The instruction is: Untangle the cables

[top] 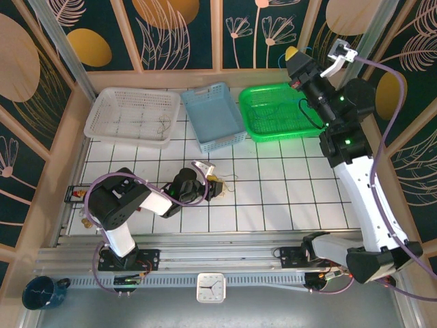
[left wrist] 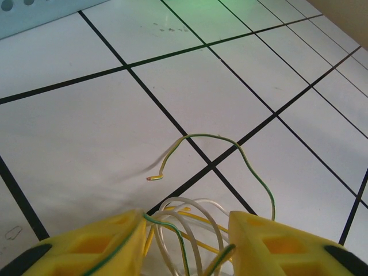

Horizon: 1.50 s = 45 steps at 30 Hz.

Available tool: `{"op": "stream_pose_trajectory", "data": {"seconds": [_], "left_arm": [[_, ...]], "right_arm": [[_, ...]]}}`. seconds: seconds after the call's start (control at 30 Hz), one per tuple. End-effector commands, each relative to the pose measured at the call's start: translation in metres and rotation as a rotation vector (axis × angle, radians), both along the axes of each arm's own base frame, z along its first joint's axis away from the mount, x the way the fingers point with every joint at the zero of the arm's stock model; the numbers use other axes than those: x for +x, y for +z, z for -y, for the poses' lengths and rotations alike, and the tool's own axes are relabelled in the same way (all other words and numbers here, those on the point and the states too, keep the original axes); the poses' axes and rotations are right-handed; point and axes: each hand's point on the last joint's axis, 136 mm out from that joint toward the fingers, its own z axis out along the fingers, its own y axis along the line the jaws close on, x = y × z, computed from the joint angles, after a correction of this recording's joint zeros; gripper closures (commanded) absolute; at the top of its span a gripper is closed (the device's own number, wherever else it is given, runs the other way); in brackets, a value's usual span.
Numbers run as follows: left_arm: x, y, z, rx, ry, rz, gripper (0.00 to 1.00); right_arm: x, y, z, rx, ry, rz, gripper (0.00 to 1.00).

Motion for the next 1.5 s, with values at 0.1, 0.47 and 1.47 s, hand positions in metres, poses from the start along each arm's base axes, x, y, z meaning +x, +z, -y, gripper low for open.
{"op": "stream_pose_trajectory", "data": {"seconds": [0.1, 0.47, 1.47], "left_arm": [[0.000, 0.031, 0.011, -0.057, -0.030, 0.009, 0.39], [0.016, 0.097, 0.020, -0.141, 0.016, 0.029, 0.01], [0.075, 0.321, 0.016, -0.565, 0.092, -0.044, 0.01]], "right_arm": [[0.020, 0.008, 0.020, -0.020, -0.079, 0.039, 1.00], [0.084, -0.022, 0.037, 0.006, -0.123, -0.010, 1.00], [0.205, -0.270, 0.051, -0.132, -0.262, -0.447, 0.70]]}}
